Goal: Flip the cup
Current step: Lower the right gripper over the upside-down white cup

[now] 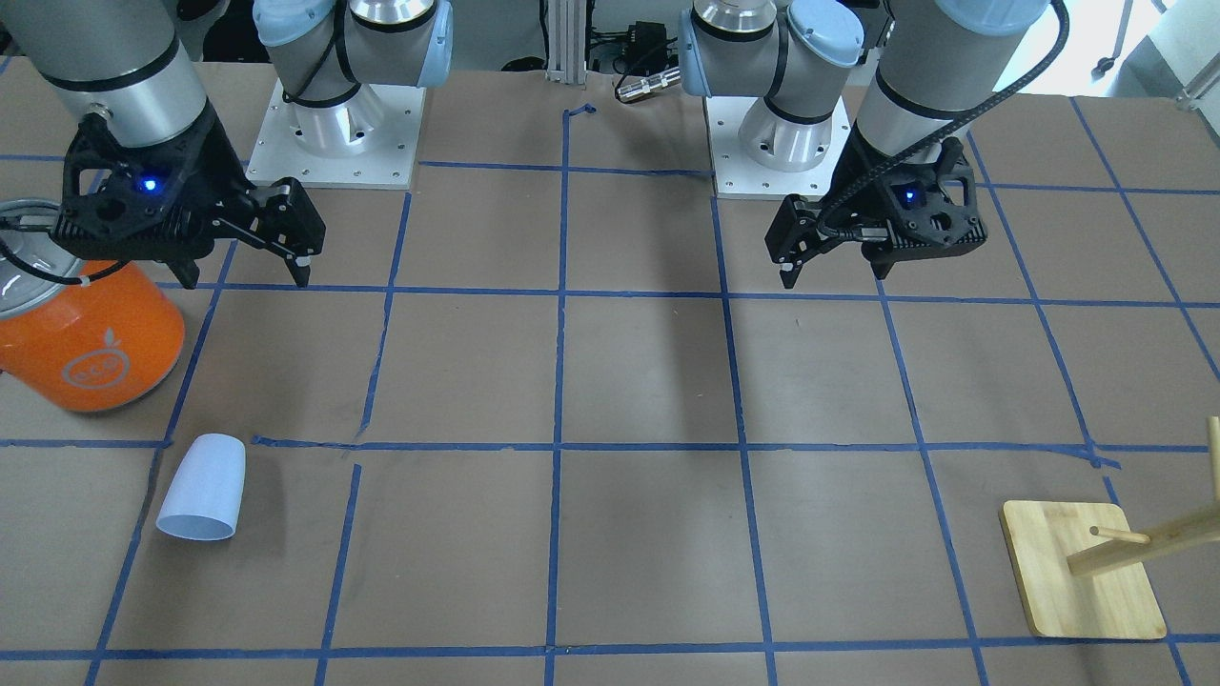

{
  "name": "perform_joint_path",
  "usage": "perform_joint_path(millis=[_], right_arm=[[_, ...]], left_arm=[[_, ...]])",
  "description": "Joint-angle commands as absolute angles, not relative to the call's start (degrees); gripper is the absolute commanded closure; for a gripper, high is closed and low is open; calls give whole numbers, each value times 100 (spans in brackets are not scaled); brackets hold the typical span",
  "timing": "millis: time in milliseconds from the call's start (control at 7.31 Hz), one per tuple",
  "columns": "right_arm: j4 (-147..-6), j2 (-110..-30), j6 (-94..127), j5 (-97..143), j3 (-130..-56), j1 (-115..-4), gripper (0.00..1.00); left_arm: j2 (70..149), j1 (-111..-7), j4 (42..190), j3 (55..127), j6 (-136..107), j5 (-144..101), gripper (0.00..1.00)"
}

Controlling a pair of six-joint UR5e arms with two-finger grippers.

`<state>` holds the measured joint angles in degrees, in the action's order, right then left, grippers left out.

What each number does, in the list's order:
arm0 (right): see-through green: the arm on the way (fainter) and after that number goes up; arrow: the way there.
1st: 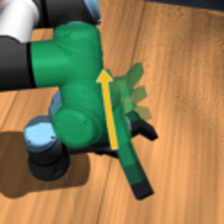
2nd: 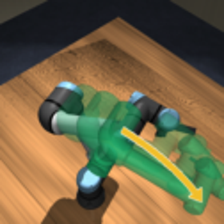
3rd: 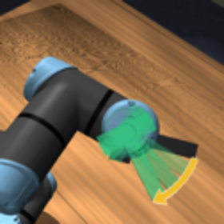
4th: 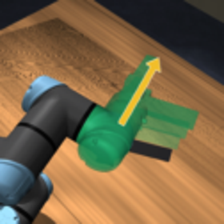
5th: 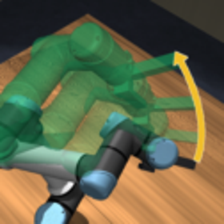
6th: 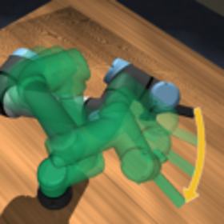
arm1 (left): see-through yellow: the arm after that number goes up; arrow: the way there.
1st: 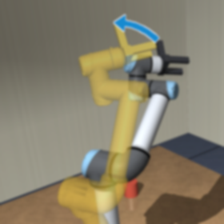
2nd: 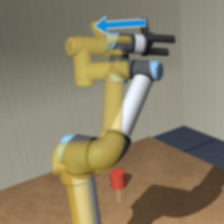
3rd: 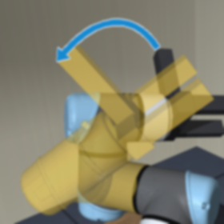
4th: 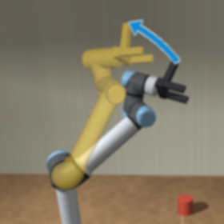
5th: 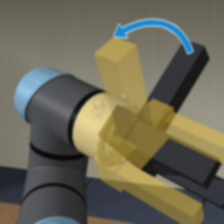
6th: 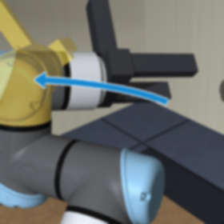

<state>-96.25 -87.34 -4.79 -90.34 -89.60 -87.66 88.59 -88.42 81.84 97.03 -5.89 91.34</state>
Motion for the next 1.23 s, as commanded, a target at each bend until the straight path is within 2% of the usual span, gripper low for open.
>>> perform_joint_path(millis=[0, 547, 1094], right_arm=[[-10296, -8247, -553, -9105, -8956, -8597, 0], [-11645, -6928, -1306, -9106, -9044, -7947, 0], [-12207, -6373, -1810, -9254, -9167, -7814, 0]], left_arm=[[8859, -8842, 8183, 9703, -598, 9141, 0], [8859, -8842, 8183, 9703, -589, 9141, 0], [8859, -8842, 8183, 9703, -598, 9141, 0]])
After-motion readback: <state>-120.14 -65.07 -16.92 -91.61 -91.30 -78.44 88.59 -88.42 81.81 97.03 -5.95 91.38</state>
